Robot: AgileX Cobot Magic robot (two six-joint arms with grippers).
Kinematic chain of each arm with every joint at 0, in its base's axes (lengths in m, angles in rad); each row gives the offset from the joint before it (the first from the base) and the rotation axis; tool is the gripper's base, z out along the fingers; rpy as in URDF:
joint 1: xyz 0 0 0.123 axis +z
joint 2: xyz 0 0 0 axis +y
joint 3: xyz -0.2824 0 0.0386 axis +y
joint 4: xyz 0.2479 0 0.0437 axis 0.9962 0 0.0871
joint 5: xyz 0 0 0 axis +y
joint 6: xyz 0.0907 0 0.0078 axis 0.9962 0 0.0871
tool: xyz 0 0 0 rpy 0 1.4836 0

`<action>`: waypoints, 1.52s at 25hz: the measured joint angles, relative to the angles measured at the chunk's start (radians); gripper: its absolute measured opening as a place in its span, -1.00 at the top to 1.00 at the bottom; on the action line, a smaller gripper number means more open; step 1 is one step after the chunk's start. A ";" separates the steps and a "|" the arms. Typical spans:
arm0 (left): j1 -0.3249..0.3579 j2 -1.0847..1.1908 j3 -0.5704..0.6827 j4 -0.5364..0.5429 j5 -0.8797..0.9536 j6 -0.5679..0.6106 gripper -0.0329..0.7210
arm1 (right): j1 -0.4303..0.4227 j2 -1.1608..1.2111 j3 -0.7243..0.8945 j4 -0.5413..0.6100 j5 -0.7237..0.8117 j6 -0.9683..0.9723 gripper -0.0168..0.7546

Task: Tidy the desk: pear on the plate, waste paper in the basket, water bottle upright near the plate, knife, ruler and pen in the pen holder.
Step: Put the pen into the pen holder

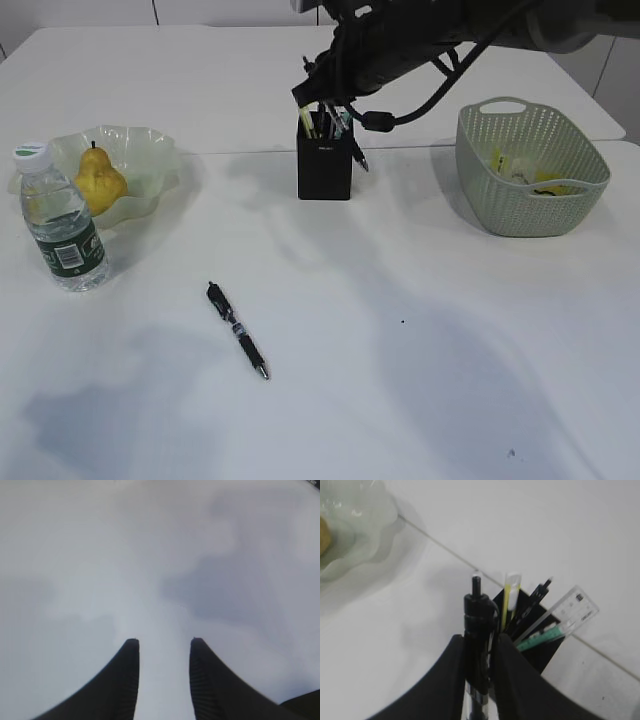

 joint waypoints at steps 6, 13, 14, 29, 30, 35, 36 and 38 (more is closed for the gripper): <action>0.000 0.000 0.000 0.000 -0.012 0.000 0.28 | 0.000 0.000 0.000 0.000 -0.178 0.000 0.55; 0.000 0.000 0.000 0.000 -0.013 0.000 0.28 | 0.000 0.019 0.000 0.014 -0.325 0.002 0.55; 0.000 0.000 0.000 0.000 -0.014 0.000 0.28 | 0.000 0.030 0.000 0.018 -0.346 0.002 0.55; 0.000 0.000 0.000 0.000 -0.016 0.000 0.28 | 0.000 0.117 0.000 0.185 -0.675 0.004 0.55; 0.000 0.000 0.000 0.000 -0.016 0.000 0.28 | 0.000 0.122 0.000 0.186 -0.681 0.004 0.55; 0.000 0.000 0.000 0.000 -0.018 0.000 0.28 | 0.000 0.158 0.000 0.188 -0.741 0.006 0.55; 0.000 0.000 0.000 0.000 -0.018 0.000 0.28 | 0.000 0.163 0.000 0.191 -0.748 0.006 0.55; 0.000 0.000 0.000 0.000 -0.018 0.000 0.28 | 0.000 0.169 0.000 0.191 -0.759 0.006 0.55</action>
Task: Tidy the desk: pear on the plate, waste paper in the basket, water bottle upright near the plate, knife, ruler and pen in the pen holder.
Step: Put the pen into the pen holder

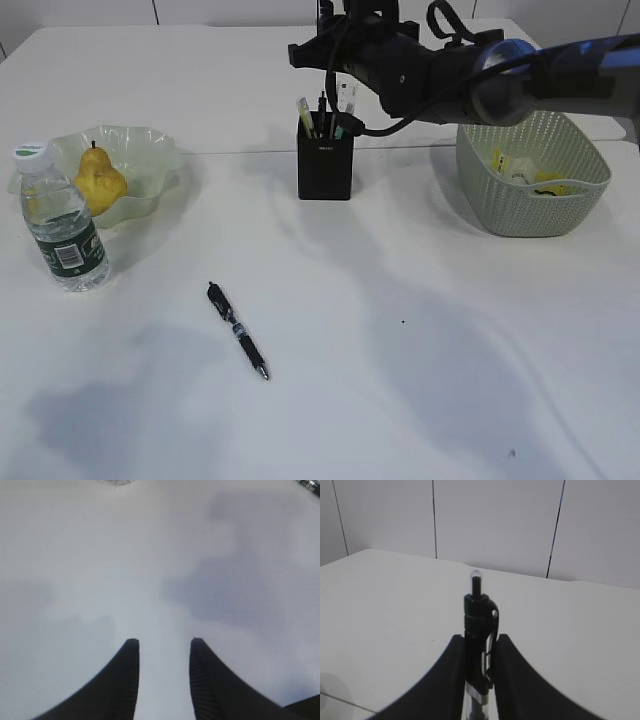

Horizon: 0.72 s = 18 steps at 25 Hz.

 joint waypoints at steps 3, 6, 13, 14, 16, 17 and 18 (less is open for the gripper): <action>0.000 0.000 0.000 0.000 0.000 0.000 0.28 | 0.000 0.004 0.000 0.002 -0.026 0.000 0.55; 0.000 0.000 0.000 0.000 0.000 0.000 0.28 | 0.000 0.010 0.000 0.002 -0.047 0.007 0.55; 0.000 0.000 0.000 0.000 0.000 0.000 0.28 | -0.001 0.042 -0.001 0.004 -0.053 0.013 0.55; 0.000 0.000 0.000 0.000 0.000 0.000 0.28 | -0.001 0.046 -0.002 0.004 -0.053 0.013 0.55; 0.000 0.000 0.000 0.000 0.000 0.000 0.28 | -0.001 0.055 -0.004 0.004 -0.055 0.013 0.55; 0.000 0.000 0.000 0.000 0.000 0.000 0.28 | -0.001 0.059 -0.006 0.004 -0.055 0.013 0.55; 0.000 0.000 0.000 0.000 0.000 0.000 0.28 | -0.001 0.062 -0.006 0.004 -0.055 0.013 0.55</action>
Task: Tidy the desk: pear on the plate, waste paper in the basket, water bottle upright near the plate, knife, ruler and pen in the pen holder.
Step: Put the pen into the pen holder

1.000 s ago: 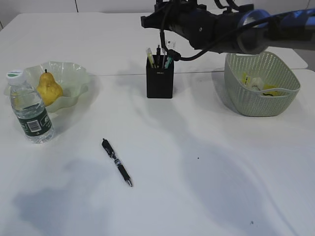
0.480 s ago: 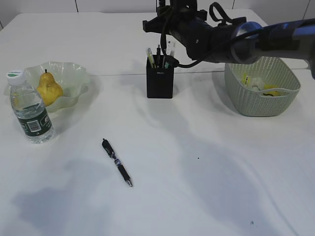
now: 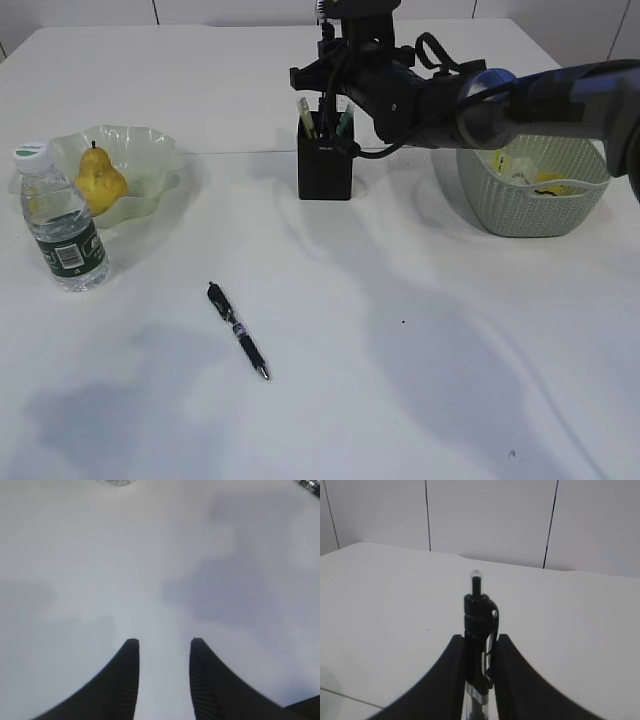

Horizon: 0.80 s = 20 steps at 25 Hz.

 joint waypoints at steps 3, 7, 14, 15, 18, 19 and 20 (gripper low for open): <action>0.000 0.000 0.000 0.000 -0.002 0.000 0.28 | 0.000 0.012 0.000 0.000 0.000 0.002 0.55; 0.000 0.000 0.000 0.000 -0.002 0.000 0.28 | 0.000 0.019 0.000 0.000 0.000 0.025 0.55; 0.000 0.000 0.000 0.000 -0.002 0.000 0.28 | 0.000 0.019 0.000 0.000 -0.016 0.048 0.55; 0.000 0.000 0.000 0.000 -0.002 0.000 0.28 | 0.000 0.019 0.000 0.000 -0.017 0.048 0.55; 0.000 0.000 0.000 0.000 -0.002 0.000 0.28 | 0.000 0.019 0.000 0.000 -0.022 0.050 0.55; 0.000 0.000 0.000 0.000 -0.004 0.000 0.28 | 0.000 0.019 0.000 0.000 -0.022 0.052 0.55; 0.000 0.000 0.000 0.000 -0.004 0.000 0.28 | 0.000 0.019 0.000 0.000 -0.022 0.052 0.55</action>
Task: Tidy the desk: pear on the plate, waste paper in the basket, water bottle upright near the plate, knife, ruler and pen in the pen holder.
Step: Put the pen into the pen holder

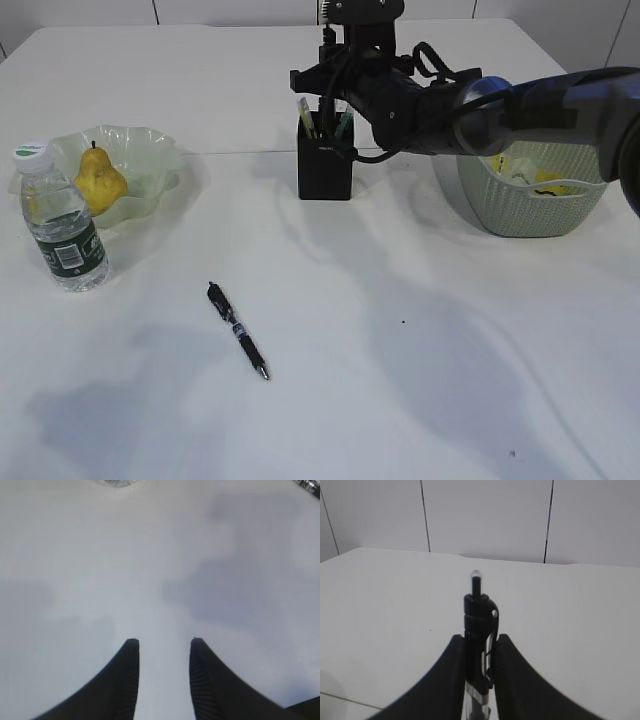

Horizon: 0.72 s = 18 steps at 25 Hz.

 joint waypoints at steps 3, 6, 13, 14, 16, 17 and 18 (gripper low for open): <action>0.000 0.000 0.000 0.000 0.000 0.000 0.28 | 0.000 0.000 0.000 0.000 0.000 0.012 0.55; 0.000 0.000 0.000 0.000 0.000 0.000 0.28 | 0.000 0.000 0.000 0.000 0.000 0.014 0.55; 0.000 0.000 0.000 0.000 -0.002 0.000 0.28 | 0.000 0.000 0.000 0.000 0.007 0.018 0.55; 0.000 0.000 0.000 0.000 -0.002 0.000 0.28 | 0.000 0.000 0.000 0.000 0.013 0.018 0.55; 0.000 0.000 0.000 0.000 -0.002 0.000 0.28 | 0.000 0.000 0.000 0.000 0.025 0.018 0.55; 0.000 0.000 0.000 0.000 -0.002 0.000 0.28 | 0.000 0.000 0.000 0.004 0.030 0.018 0.55; 0.000 0.000 0.000 0.000 -0.002 0.000 0.28 | 0.000 0.000 0.000 0.010 0.032 0.018 0.55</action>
